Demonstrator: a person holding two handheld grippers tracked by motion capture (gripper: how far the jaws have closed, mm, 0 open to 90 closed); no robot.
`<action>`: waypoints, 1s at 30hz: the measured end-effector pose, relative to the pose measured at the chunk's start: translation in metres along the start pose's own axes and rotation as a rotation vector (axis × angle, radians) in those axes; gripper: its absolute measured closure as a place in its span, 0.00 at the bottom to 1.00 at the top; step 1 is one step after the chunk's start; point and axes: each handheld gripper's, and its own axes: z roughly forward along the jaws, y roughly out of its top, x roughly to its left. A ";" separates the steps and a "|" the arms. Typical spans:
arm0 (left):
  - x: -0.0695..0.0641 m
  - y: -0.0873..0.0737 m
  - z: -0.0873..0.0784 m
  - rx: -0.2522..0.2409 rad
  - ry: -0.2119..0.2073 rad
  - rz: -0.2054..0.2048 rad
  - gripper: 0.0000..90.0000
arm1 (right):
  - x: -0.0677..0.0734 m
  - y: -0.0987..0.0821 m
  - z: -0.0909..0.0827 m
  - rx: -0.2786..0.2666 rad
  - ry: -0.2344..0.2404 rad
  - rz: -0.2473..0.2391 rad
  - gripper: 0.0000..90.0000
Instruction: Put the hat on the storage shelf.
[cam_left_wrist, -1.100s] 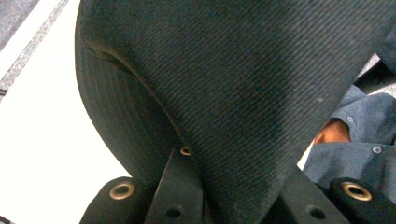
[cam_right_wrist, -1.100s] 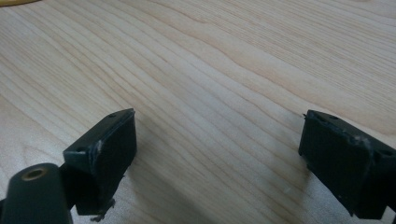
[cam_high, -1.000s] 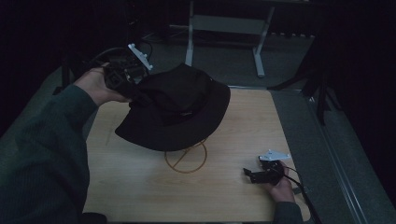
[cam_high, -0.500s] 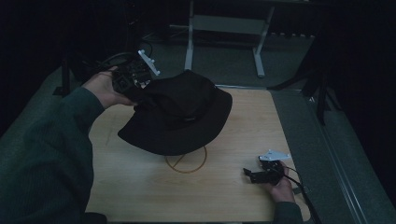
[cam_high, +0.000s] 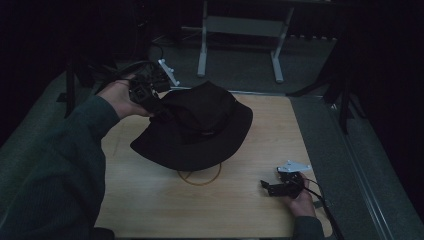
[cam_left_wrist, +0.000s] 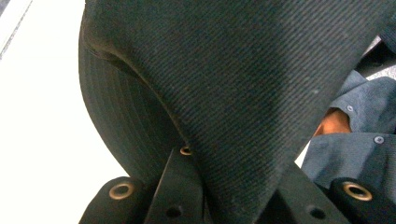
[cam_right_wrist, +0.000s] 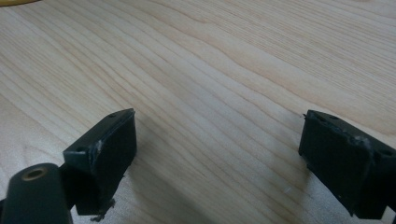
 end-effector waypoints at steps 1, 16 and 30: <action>0.000 0.000 0.001 0.000 -0.001 0.000 0.97 | 0.000 0.000 0.000 0.000 0.000 0.000 0.12; -0.002 0.005 0.009 0.022 0.009 0.003 0.96 | 0.000 0.000 0.000 0.000 0.000 -0.001 0.12; -0.001 0.006 0.022 0.050 0.002 0.000 0.90 | 0.000 0.000 0.000 -0.001 0.000 -0.002 0.12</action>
